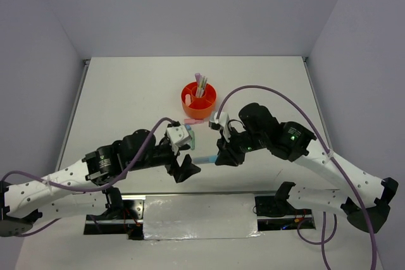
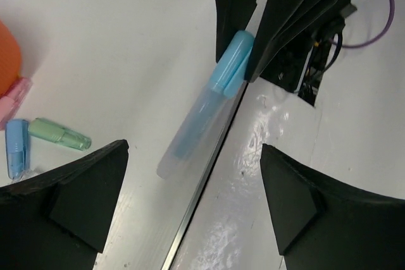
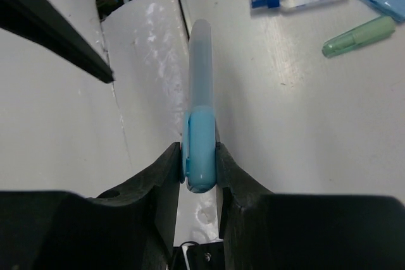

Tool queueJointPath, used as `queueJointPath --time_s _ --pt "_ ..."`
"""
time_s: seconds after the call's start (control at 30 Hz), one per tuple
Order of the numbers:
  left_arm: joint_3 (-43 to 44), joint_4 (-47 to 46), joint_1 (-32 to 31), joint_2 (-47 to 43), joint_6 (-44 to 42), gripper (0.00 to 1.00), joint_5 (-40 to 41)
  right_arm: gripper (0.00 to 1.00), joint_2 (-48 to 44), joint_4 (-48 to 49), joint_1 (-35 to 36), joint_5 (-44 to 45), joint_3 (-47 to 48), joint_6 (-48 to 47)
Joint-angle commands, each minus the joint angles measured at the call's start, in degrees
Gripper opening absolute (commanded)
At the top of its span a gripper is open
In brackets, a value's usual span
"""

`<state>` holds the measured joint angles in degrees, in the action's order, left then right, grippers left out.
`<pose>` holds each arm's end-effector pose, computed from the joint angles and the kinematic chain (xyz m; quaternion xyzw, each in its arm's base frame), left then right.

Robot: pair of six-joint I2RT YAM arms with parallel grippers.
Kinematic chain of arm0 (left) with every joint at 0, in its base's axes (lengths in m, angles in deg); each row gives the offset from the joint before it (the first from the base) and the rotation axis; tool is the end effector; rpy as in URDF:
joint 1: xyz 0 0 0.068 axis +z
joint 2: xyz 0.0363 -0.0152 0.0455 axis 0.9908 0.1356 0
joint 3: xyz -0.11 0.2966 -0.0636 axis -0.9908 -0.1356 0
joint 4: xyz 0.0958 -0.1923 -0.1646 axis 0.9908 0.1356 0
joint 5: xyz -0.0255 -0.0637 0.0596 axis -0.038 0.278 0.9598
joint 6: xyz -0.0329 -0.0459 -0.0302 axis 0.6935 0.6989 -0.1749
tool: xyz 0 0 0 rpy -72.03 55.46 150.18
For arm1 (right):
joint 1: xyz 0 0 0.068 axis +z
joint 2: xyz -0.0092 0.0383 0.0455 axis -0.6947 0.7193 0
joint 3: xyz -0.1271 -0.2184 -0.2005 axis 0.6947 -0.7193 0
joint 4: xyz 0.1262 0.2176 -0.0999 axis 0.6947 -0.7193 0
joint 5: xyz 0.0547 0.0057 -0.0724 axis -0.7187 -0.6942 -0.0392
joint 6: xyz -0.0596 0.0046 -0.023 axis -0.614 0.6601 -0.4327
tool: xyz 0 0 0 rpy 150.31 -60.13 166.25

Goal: Sort the stationery into containers
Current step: Place the pen in the storage box.

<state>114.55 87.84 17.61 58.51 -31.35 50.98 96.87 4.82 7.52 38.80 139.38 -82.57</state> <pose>0.0742 -0.1571 0.3874 0.3377 0.7209 -0.3888 0.4639 0.0990 0.1592 0.3916 -0.5070 0.7318 0.3434 0.2992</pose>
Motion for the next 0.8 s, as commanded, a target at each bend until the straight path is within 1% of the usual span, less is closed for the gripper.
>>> queueJointPath --time_s 0.0,0.13,0.2,0.27,0.37,0.4,0.47,0.5,0.57,0.6,0.67,0.7,0.73,0.77 --pt "0.4 -2.7 -0.2 1.6 -3.8 0.97 -6.1 0.02 -2.2 -3.0 0.8 -6.1 3.0 -3.3" --pt "-1.7 -6.8 -0.2 1.5 -4.2 0.97 -9.3 0.02 -4.5 -2.4 2.0 -10.0 2.8 -4.7" --pt "-2.8 -10.1 -0.2 1.4 -4.2 0.97 -13.5 0.00 -5.4 -1.5 1.9 -11.8 1.7 -5.1" --pt "-3.8 -11.4 -0.3 1.9 -4.2 0.94 -16.1 0.00 -5.9 -1.1 2.0 -12.0 1.4 -5.3" --pt "-4.5 -13.0 -0.3 3.7 -3.8 0.85 -21.2 0.00 -6.3 -0.1 2.0 -10.5 1.1 -5.5" --pt "-4.5 -13.1 -0.3 4.2 -3.8 0.76 -21.7 0.00 -6.6 0.6 2.1 -10.6 1.1 -5.3" --pt "-4.5 -13.2 -0.3 5.5 -3.5 0.63 -22.1 0.00 -6.2 0.9 2.1 -11.1 1.7 -5.5" --pt "-4.6 -13.5 -0.4 6.1 -3.1 0.43 -22.1 0.00 -5.5 1.0 2.0 -11.1 1.9 -5.2" --pt "-4.6 -13.9 -0.3 6.4 -2.9 0.19 -22.1 0.00 -4.0 0.9 2.0 -11.8 2.4 -5.6" --pt "-4.6 -14.4 -0.4 6.4 -2.5 0.00 -21.4 0.00 -3.7 1.3 2.0 -12.1 2.4 -5.6" --pt "-5.0 -15.0 -0.4 5.7 -2.4 0.00 -21.0 0.01 -3.8 2.8 1.9 -13.4 1.7 -5.0" --pt "-5.3 -15.4 -0.4 5.3 -2.4 0.00 -20.8 0.02 -4.4 6.5 2.1 -14.1 0.8 -4.3" --pt "-5.5 -16.3 -0.4 4.9 -2.4 0.00 -20.5 0.06 -5.1 8.7 2.0 -15.0 -1.3 -3.4" --pt "-5.9 -17.0 -0.4 3.7 -2.0 0.00 -20.1 0.36 -7.5 11.3 2.0 -15.5 -2.7 -2.6"
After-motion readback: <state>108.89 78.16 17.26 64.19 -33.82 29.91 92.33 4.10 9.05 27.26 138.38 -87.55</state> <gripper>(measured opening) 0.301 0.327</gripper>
